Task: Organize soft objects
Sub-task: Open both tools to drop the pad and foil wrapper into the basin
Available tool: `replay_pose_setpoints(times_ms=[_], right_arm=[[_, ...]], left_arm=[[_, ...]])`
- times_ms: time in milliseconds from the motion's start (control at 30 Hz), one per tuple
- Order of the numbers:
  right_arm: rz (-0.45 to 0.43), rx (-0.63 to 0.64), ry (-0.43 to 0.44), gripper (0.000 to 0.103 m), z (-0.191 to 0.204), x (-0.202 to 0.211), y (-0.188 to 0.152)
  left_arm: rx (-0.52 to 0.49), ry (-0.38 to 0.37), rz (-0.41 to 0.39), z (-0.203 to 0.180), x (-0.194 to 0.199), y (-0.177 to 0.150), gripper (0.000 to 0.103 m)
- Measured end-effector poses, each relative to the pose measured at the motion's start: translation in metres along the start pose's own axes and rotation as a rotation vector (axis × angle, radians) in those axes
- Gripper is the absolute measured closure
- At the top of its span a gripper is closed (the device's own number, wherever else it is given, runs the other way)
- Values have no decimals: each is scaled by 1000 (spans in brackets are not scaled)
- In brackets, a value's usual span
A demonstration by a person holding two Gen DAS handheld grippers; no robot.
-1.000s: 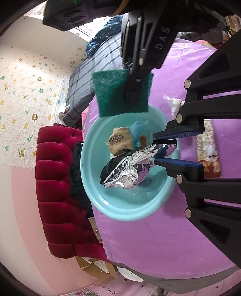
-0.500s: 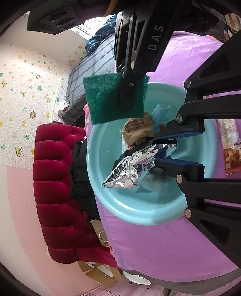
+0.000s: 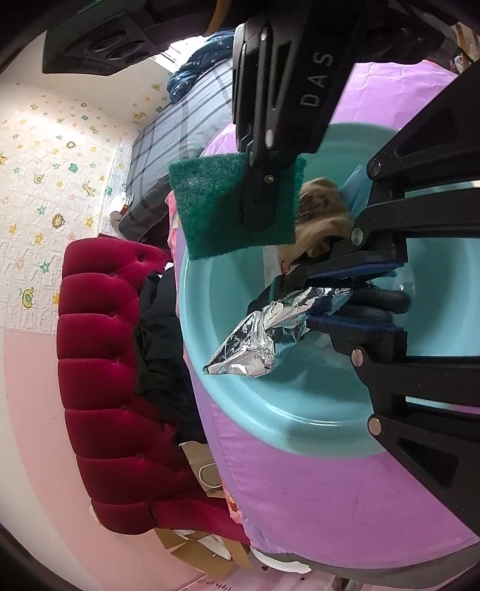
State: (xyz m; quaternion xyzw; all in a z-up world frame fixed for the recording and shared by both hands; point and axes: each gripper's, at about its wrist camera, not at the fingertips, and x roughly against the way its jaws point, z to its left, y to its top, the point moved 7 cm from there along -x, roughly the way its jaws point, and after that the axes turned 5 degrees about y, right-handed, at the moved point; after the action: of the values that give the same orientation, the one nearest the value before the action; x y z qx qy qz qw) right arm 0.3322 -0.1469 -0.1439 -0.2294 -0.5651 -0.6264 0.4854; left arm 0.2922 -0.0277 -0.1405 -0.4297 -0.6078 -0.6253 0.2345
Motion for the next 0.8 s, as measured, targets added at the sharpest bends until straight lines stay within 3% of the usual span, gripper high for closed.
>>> replay_pose_setpoints(times_ms=[233,300,367,467,500,533,600,633,733,800], right_arm=[[8,-13,2,90,-3,-12,8],[10,-14,5,77,-3,-12,8],[3,-16,-7,66,-4,-12,10],[-18,-14,-27,52,-5,-8,13],[-21,-12,-36,43,-6,-7,13],[-23,-10,-45,38,-6,-7,13],[-33,-13,-56,14,-7,-6,14],[-37,-14,-59,11,-8,-5,14],[-52,-15,-78,1,-9,-1,13],[-60,-12,-89,0,-8,2,11]], left_arm=[[10,7,8,4,-8,2,78],[16,19,7,5,-7,2,76],[19,32,9,6,-8,2,62],[21,61,4,9,-7,2,31],[24,62,2,10,-6,2,18],[29,63,-3,11,-5,2,13],[30,82,-17,12,-2,2,7],[29,92,-20,13,-1,2,0],[25,102,-31,13,3,1,0],[19,111,-39,12,6,0,0]])
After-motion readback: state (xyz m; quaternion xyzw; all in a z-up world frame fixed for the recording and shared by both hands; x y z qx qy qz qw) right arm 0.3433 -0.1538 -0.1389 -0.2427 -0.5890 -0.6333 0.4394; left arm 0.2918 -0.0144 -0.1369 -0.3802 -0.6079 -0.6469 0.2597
